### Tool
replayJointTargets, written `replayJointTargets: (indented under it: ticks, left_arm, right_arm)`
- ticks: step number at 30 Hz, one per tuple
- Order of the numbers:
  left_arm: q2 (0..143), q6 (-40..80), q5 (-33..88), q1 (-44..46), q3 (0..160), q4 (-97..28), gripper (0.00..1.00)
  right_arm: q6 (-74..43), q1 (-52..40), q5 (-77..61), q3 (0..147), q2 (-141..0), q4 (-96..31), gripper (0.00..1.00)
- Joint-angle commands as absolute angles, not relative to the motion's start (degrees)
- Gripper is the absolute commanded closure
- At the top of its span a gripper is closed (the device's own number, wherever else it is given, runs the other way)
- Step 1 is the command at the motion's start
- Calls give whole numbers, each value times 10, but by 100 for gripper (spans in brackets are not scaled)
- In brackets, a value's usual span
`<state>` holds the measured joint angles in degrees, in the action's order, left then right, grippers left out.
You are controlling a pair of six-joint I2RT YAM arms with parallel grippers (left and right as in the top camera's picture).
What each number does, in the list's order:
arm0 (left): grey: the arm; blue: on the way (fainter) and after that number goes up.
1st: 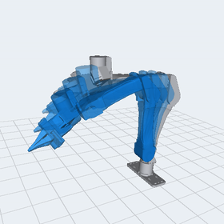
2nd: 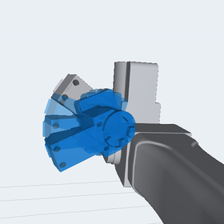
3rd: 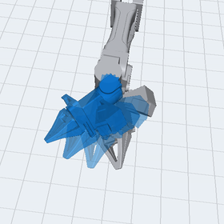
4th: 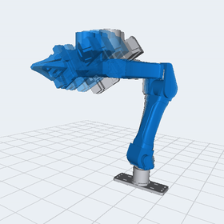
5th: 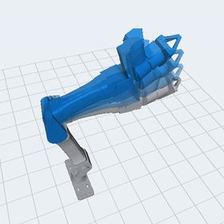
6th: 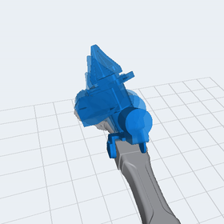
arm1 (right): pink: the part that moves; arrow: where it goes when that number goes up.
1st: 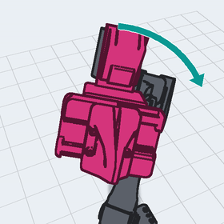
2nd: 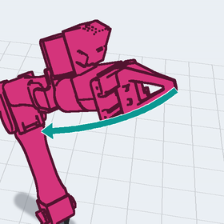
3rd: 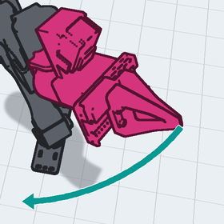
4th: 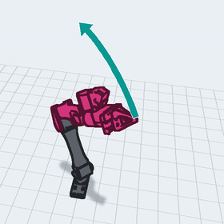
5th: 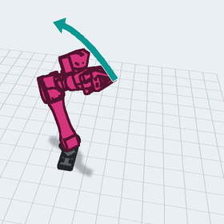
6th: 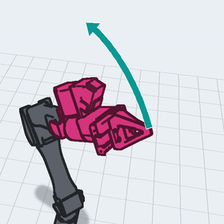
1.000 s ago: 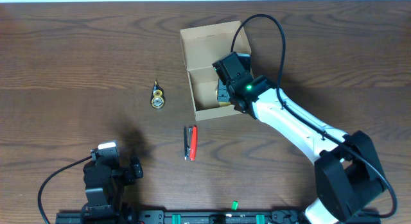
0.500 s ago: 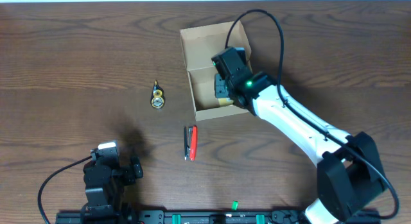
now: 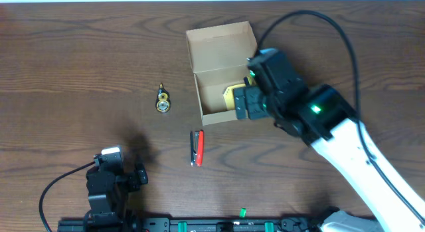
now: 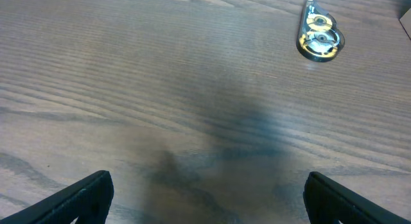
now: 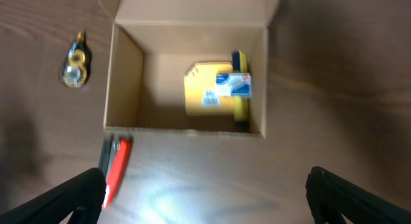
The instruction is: Pack container
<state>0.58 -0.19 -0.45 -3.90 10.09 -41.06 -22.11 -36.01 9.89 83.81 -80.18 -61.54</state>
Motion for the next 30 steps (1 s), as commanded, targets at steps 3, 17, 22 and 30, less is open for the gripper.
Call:
replayJointTargets:
  ticks: [3,17,22,30]
  left_arm:
    - [2,0,-11,-37,92,-415,4]
    - [2,0,-11,-37,92,-415,5]
    - [2,0,-11,-37,92,-415,5]
    - [2,0,-11,-37,92,-415,5]
  right_arm:
    - [-201,-356,107,785,-724,-636,1]
    - [-343,-336,112,443,-392,-541,1]
    - [-343,-336,116,407,-385,-536,1]
    - [-357,-336,233,334,-396,-472,1]
